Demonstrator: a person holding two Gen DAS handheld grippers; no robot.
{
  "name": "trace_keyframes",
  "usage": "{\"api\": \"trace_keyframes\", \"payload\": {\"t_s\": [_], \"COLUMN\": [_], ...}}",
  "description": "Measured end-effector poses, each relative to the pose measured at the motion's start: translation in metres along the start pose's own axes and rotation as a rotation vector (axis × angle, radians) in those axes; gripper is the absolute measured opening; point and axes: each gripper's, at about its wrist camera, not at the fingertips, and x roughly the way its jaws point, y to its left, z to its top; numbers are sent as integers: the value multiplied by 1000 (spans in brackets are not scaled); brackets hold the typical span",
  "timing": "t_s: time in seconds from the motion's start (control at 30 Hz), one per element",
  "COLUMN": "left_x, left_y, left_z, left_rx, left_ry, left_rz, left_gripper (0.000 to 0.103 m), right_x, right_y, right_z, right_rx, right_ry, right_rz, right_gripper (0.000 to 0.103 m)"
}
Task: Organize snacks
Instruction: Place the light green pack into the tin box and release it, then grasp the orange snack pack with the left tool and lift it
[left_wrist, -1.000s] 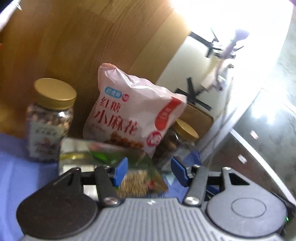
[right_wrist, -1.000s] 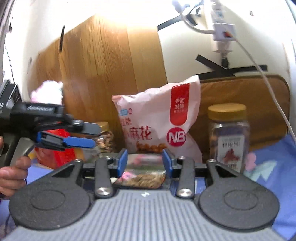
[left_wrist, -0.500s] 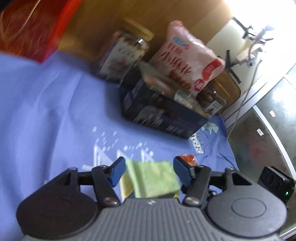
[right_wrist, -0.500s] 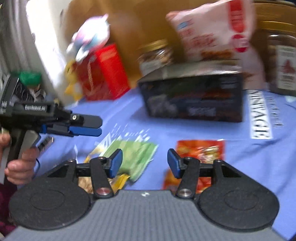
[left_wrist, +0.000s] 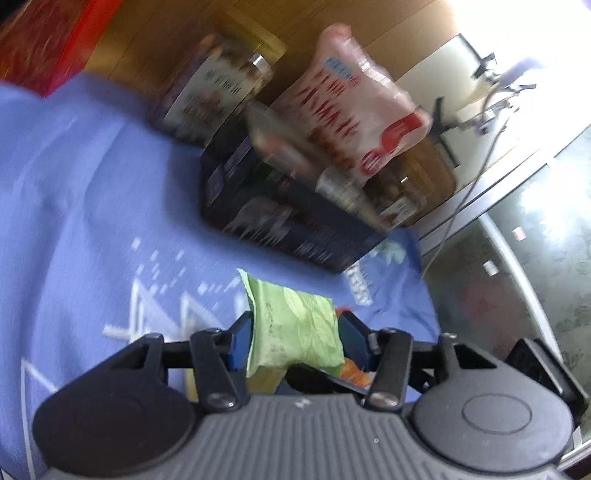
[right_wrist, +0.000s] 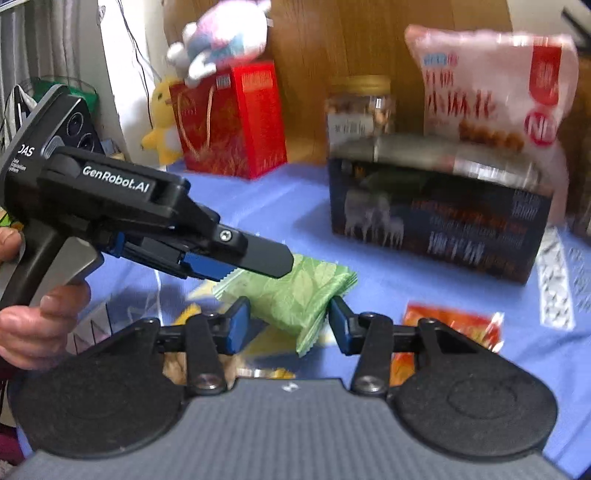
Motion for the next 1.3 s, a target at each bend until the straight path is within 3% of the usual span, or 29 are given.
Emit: {"api": "trace_keyframes", "payload": {"t_s": [0.5,0.73,0.93,1.03,1.1,1.17,1.3], "left_x": [30,71,103,110,111,107,71], "left_y": [-44,-49,-38,-36,-36,-37,-45], "left_z": [81,119,129,129,130,131,123], "left_rx": [113,167,169,172,185,182,201], "left_ry": [-72,-84,-65,-71,-78,-83,-126], "left_rz": [-6,70,131,162,188,195,141], "left_gripper": [49,49,49,52,53,53,53], "right_x": [5,33,56,59,57,51,20], "right_y": [-24,-66,-90,-95,-95,-95,-93], "right_z": [52,78,80,79,78,79,80], "right_rx": [-67,-13,-9,-3,0,5,40], "right_ry": [-151,-149,-98,-100,-111,-123,-183], "right_rz": [-112,-137,-167,-175,-179,-182,-161], "right_gripper": [50,50,54,67,69,69,69]}}
